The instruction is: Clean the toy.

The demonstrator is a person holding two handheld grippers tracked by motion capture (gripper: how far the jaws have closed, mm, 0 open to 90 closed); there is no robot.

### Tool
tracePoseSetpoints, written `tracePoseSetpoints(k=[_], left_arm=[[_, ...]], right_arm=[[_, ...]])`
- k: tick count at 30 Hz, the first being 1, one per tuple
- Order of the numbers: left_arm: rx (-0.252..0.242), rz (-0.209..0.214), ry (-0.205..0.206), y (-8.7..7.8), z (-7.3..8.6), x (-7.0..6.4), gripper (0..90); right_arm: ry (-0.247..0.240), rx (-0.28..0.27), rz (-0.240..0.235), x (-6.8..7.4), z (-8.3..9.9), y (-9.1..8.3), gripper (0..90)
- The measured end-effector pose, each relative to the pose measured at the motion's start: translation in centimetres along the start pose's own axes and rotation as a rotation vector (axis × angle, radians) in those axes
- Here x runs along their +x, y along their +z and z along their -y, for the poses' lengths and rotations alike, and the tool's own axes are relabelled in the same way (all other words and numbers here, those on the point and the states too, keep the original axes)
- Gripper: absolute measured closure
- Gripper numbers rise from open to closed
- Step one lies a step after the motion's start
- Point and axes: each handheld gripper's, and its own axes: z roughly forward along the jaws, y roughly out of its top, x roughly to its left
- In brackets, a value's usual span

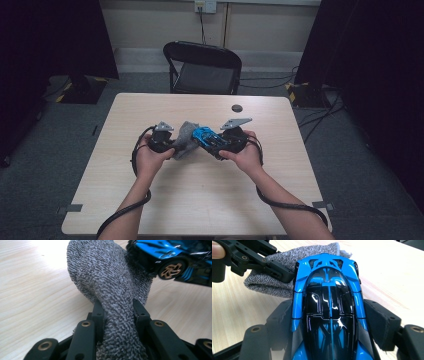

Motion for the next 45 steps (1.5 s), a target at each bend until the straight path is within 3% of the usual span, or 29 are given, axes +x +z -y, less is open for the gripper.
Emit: tracePoseSetpoints(k=[12,26,45], left_arm=[[0.015,0.044,0.015,1.2,0.0,-1.4,69.7],[0.024,0.099,0.059,2.6,0.0,-3.7,69.6],[0.04,0.14,0.099,3.7,0.4,-5.8,69.6]], right_arm=[[-0.004,0.005,0.015,0.1,0.0,0.4,28.3],[-0.003,0.012,0.031,0.1,-0.6,1.0,28.4],[0.018,0.026,0.046,-0.5,-0.5,1.3,28.3]])
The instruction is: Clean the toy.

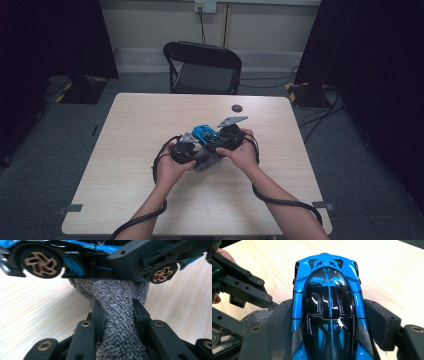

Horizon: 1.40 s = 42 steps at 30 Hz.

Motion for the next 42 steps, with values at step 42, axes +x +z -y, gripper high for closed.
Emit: tracePoseSetpoints(k=[42], left_arm=[[-0.001,0.092,0.06,1.7,-0.3,-3.6,69.6]], right_arm=[[0.034,-0.009,0.008,-0.5,-0.4,0.2,28.3]])
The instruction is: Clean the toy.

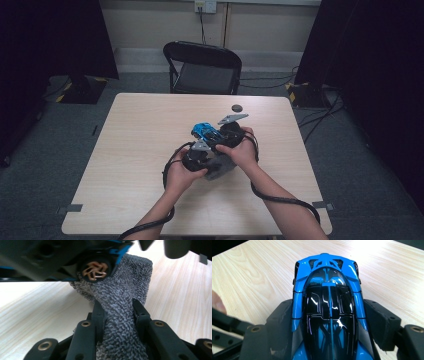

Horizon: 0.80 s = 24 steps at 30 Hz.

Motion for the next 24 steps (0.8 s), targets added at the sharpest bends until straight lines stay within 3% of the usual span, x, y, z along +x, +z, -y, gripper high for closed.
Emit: tracePoseSetpoints(k=[6,12,24], left_arm=[[0.001,0.029,0.025,0.2,0.0,-0.7,69.6],[0.013,0.022,0.019,-0.3,0.8,-0.2,69.5],[0.0,-0.107,-0.04,-4.9,3.1,3.7,69.6]], right_arm=[[0.005,0.002,0.004,-0.2,-0.2,0.2,28.3],[0.014,-0.008,0.009,-0.8,-0.3,-0.2,28.3],[0.049,-0.002,0.066,-3.9,1.3,-2.5,28.3]])
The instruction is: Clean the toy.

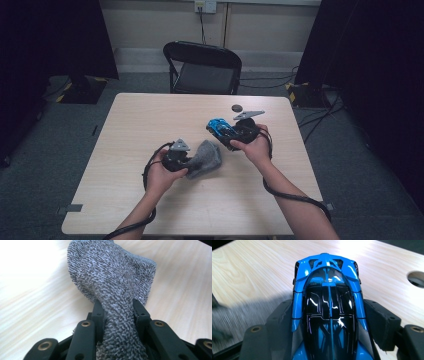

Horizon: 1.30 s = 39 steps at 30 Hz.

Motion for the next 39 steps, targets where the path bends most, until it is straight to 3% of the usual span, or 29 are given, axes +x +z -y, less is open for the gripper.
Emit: tracePoseSetpoints(k=[12,19,30,39], left_arm=[[-0.03,-0.087,-0.041,-2.8,0.3,3.0,69.5],[-0.022,-0.11,-0.065,-2.9,0.8,4.0,69.5],[-0.03,-0.124,-0.069,-2.9,0.6,4.9,69.5],[-0.015,-0.155,-0.095,-2.7,1.8,6.1,69.3]], right_arm=[[0.036,0.018,0.052,-2.5,3.6,-2.1,28.3],[0.052,0.029,0.082,-3.4,5.2,-3.1,28.3],[0.072,0.046,0.113,-4.4,7.2,-4.0,28.3],[0.079,0.068,0.148,-5.2,8.7,-4.2,28.3]])
